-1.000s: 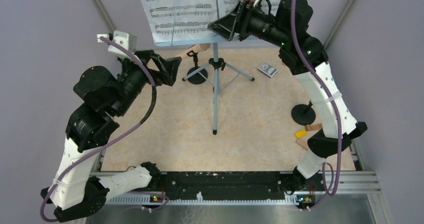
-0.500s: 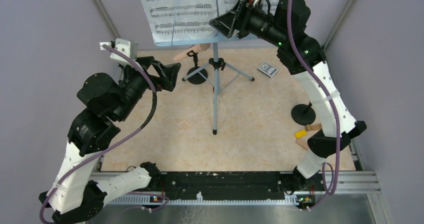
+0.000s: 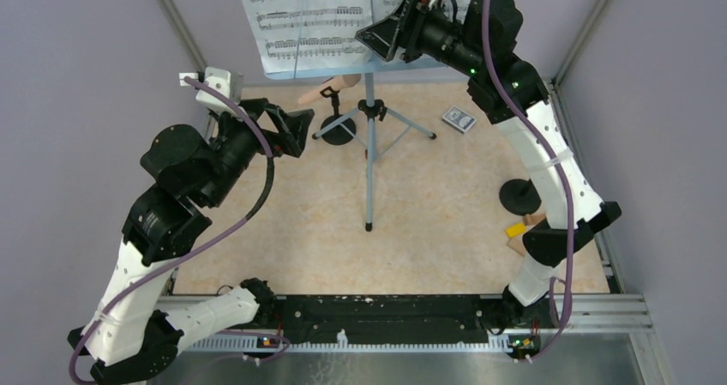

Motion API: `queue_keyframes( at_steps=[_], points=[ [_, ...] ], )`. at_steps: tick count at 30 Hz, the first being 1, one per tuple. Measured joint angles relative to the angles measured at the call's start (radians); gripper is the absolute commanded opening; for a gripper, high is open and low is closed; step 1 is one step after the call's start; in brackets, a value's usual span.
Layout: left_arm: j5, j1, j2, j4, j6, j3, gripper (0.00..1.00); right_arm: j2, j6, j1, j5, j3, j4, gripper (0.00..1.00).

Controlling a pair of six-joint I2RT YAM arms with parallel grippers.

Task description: Pack up the instrument practice props

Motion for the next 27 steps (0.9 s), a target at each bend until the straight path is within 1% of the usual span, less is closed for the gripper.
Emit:
queue_keyframes(
  at_steps=[10,14,23,27],
  points=[
    [-0.002,0.000,-0.007,0.002,0.000,-0.008,0.99,0.014,0.000,0.000,-0.041,0.000,0.025,0.65],
    [-0.003,0.000,-0.013,0.008,0.000,-0.013,0.99,0.025,0.000,0.000,-0.072,0.000,0.055,0.62],
    [-0.006,0.000,-0.013,0.008,0.000,-0.015,0.99,0.048,0.007,0.000,-0.130,-0.006,0.121,0.50],
    [-0.010,0.000,-0.013,0.010,0.000,-0.015,0.99,0.048,0.010,-0.001,-0.148,-0.006,0.154,0.49]
  ],
)
